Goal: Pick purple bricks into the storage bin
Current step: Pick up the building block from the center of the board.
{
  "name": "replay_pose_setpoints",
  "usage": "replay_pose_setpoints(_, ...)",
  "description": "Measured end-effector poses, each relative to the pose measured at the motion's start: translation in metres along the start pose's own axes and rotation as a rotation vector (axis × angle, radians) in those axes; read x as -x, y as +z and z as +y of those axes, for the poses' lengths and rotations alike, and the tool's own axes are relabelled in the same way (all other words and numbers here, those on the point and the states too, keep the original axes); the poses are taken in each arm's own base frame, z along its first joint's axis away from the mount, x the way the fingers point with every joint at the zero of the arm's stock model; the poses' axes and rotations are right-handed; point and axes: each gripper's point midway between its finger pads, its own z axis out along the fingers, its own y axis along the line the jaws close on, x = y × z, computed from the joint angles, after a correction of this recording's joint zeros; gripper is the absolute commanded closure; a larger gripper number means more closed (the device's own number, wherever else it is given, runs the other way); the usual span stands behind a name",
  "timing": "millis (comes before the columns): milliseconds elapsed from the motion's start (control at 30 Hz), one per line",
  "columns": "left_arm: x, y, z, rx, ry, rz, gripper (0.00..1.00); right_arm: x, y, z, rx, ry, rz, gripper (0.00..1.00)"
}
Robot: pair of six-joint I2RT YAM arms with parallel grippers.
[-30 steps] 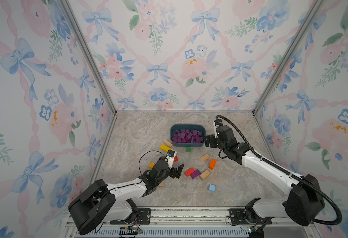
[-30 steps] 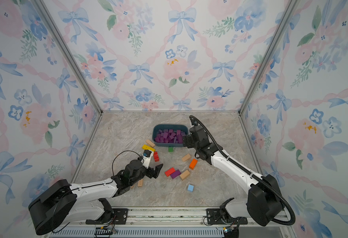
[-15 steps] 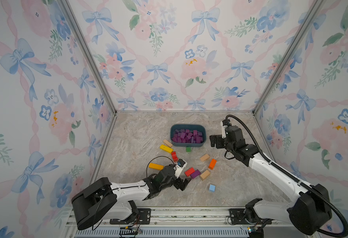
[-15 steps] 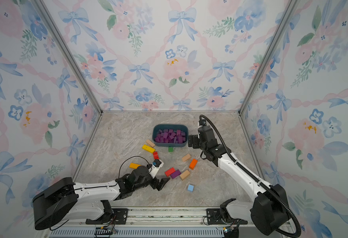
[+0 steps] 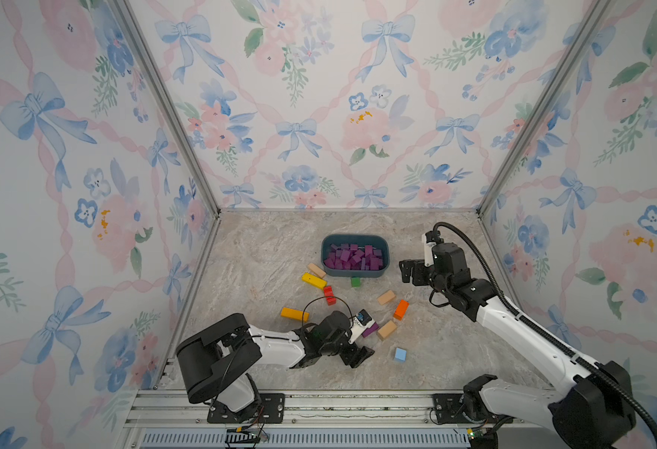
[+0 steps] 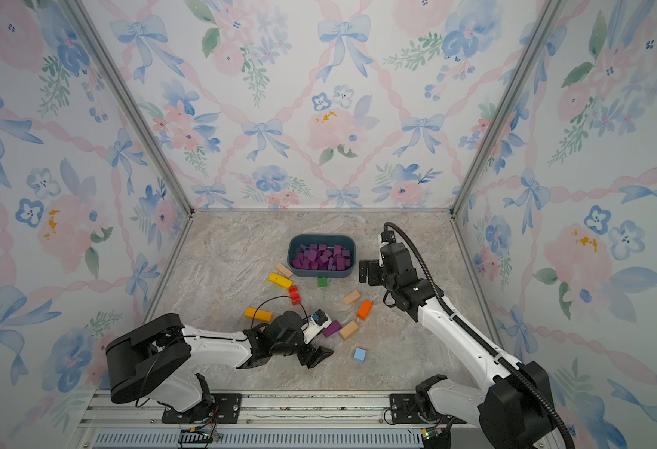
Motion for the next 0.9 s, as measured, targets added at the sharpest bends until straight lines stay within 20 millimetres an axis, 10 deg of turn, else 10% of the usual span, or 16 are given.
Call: replay_pose_setpoints(900, 0.009, 0.015, 0.039, 0.140, -0.041, 0.037, 0.29, -0.008, -0.008, -0.019, -0.002, 0.043, 0.017, 0.05)
